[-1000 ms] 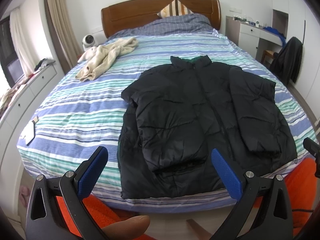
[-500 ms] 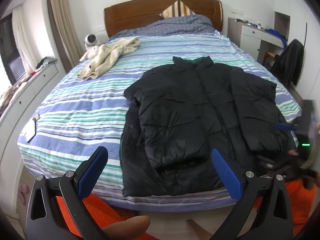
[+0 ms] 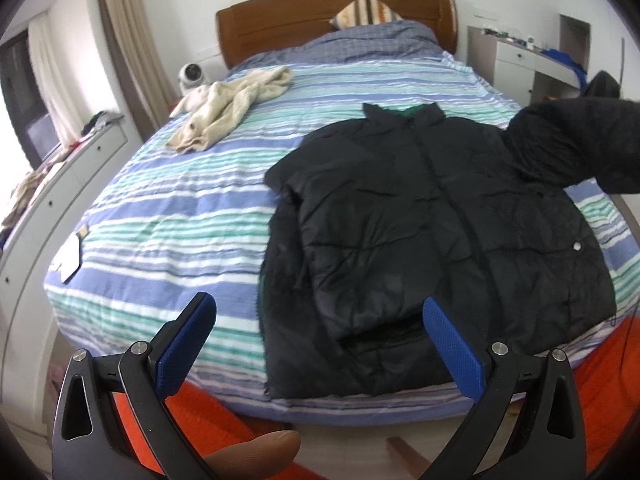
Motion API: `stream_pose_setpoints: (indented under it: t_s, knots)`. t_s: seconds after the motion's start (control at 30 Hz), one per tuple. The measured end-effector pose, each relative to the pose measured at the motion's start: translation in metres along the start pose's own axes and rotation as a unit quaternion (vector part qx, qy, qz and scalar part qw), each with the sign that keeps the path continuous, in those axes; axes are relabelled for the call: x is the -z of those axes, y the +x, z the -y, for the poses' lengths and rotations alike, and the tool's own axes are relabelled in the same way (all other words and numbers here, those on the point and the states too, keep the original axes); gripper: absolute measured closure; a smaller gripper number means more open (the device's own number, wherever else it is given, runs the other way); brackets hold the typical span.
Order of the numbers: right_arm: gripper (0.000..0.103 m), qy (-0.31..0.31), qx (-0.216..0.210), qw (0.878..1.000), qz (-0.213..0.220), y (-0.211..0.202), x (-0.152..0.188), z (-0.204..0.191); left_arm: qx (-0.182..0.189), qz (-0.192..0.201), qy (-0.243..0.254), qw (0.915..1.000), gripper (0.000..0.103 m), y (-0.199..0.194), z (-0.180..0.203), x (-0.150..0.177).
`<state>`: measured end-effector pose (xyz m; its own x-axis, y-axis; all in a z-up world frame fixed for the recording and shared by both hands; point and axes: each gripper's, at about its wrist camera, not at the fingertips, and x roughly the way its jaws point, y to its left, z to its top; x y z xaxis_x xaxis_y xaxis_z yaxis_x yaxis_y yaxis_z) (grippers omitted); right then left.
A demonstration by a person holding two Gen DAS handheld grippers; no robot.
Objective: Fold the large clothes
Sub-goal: 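Grasp a jacket sleeve with the right tool and pull it outward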
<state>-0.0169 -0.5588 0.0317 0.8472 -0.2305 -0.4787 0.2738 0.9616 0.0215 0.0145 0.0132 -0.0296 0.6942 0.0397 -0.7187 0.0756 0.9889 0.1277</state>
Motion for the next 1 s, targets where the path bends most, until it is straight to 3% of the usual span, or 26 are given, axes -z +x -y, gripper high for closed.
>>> stream_pose_setpoints:
  t_s: [0.13, 0.2, 0.37, 0.47, 0.53, 0.6, 0.67, 0.8, 0.9, 0.93, 0.97, 1.0]
  knots:
    - [0.089, 0.097, 0.090, 0.990, -0.049, 0.034, 0.030, 0.098, 0.007, 0.014, 0.025, 0.9996, 0.000, -0.003, 0.012, -0.006]
    - [0.089, 0.146, 0.115, 0.977, -0.103, 0.068, 0.063, 0.142, 0.005, 0.019, 0.036, 0.9992, 0.000, -0.002, 0.016, -0.008]
    - [0.089, 0.201, 0.141, 0.951, -0.188, 0.125, 0.133, 0.182, 0.002, 0.024, 0.074, 0.9970, 0.000, 0.006, 0.016, -0.012]
    - [0.082, 0.213, 0.155, 0.944, -0.198, 0.137, 0.140, 0.179, 0.017, 0.019, 0.115, 0.9930, 0.000, 0.017, 0.014, -0.014]
    - [0.071, 0.211, 0.158, 0.945, -0.195, 0.135, 0.137, 0.178, 0.026, 0.022, 0.144, 0.9890, 0.000, 0.022, 0.015, -0.013]
    - [0.019, 0.209, 0.154, 0.947, -0.191, 0.122, 0.136, 0.182, 0.045, 0.022, 0.178, 0.9828, 0.000, 0.029, 0.019, -0.012]
    - [0.015, 0.203, 0.160, 0.949, -0.179, 0.105, 0.135, 0.182, 0.055, 0.019, 0.215, 0.9750, 0.000, 0.036, 0.028, -0.010]
    - [0.015, 0.199, 0.167, 0.952, -0.160, 0.062, 0.134, 0.170, 0.119, 0.011, 0.326, 0.9378, 0.000, 0.063, 0.066, 0.007]
    - [0.015, 0.190, 0.154, 0.958, -0.146, 0.046, 0.132, 0.147, 0.111, -0.012, 0.369, 0.9225, 0.001, 0.094, 0.084, 0.014]
    - [0.015, 0.187, 0.147, 0.961, -0.142, 0.044, 0.131, 0.139, 0.112, -0.022, 0.378, 0.9189, 0.012, 0.108, 0.086, 0.016]
    - [0.015, 0.182, 0.134, 0.965, -0.137, 0.039, 0.131, 0.128, 0.126, -0.030, 0.377, 0.9172, 0.034, 0.111, 0.085, 0.014]
    - [0.015, 0.171, 0.118, 0.969, -0.131, 0.035, 0.129, 0.114, 0.153, -0.042, 0.361, 0.9188, 0.043, 0.114, 0.080, 0.009]
